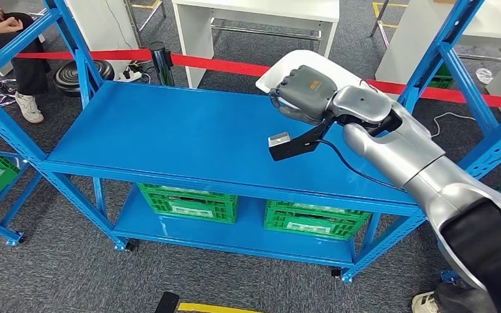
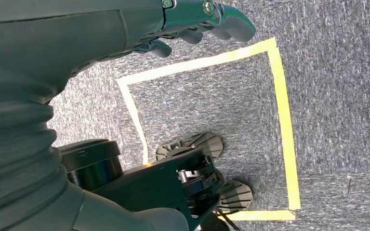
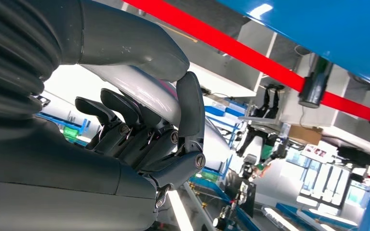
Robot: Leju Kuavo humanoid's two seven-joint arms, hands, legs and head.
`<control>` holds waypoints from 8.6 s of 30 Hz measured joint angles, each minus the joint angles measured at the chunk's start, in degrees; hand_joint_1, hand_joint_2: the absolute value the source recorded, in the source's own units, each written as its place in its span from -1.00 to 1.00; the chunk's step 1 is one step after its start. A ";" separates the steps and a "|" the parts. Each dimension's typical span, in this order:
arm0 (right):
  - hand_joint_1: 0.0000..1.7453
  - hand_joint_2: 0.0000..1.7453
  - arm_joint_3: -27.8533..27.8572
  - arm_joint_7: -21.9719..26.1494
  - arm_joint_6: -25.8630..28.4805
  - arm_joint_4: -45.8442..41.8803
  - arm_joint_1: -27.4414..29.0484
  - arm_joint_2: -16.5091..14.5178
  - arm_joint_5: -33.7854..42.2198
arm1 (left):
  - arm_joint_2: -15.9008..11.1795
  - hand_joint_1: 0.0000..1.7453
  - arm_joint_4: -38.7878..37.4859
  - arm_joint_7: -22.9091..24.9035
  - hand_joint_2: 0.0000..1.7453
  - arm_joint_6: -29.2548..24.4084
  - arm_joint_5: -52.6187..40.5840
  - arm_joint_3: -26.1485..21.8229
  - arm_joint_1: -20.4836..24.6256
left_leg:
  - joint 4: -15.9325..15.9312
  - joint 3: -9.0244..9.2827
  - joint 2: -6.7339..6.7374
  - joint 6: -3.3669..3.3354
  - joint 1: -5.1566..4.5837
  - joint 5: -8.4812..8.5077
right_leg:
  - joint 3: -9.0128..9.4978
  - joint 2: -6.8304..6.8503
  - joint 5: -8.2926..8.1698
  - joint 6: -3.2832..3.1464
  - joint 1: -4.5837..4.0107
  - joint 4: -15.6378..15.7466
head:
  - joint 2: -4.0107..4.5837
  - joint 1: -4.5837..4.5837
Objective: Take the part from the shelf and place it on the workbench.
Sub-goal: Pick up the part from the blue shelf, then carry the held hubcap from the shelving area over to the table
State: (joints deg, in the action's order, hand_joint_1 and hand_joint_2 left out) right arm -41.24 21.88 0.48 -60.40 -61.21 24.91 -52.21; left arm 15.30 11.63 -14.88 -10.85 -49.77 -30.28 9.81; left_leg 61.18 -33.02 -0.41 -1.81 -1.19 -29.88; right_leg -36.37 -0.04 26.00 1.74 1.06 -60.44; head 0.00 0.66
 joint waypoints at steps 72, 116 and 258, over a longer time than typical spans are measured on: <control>1.00 1.00 2.87 0.09 -0.37 4.48 -3.20 -17.53 -5.54 | 0.93 -1.00 0.28 -0.23 1.00 -1.63 1.67 -1.59 4.87 | -1.28 -2.69 -0.05 0.84 2.00 4.18 | -7.09 0.19 7.35 -0.26 -0.24 -15.79 | 0.00 -0.87; 1.00 1.00 2.57 -0.27 -0.82 7.13 -5.95 -18.86 -4.35 | 0.99 -1.00 0.23 -0.68 1.00 -1.92 2.68 -2.34 5.95 | 9.94 -8.76 0.10 4.25 1.96 -1.35 | 1.68 0.50 -0.38 -3.65 -0.73 1.96 | 0.00 -1.10; 1.00 1.00 7.26 2.47 3.82 13.00 1.62 -19.93 -4.37 | -1.42 -1.00 0.27 -4.35 1.00 1.49 -0.75 -1.20 5.11 | 8.50 -7.62 0.93 3.77 2.31 1.20 | 1.62 3.71 1.07 -2.94 -0.66 0.65 | 0.00 -0.70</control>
State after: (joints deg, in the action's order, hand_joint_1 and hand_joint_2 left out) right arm -33.98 24.35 4.29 -47.40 -59.59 4.98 -56.57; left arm 13.88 11.90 -19.23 -9.37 -50.52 -31.49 14.91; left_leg 69.68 -40.63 0.52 1.96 1.12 -28.68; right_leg -34.75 3.67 27.07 -1.20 0.40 -59.79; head 0.00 -0.04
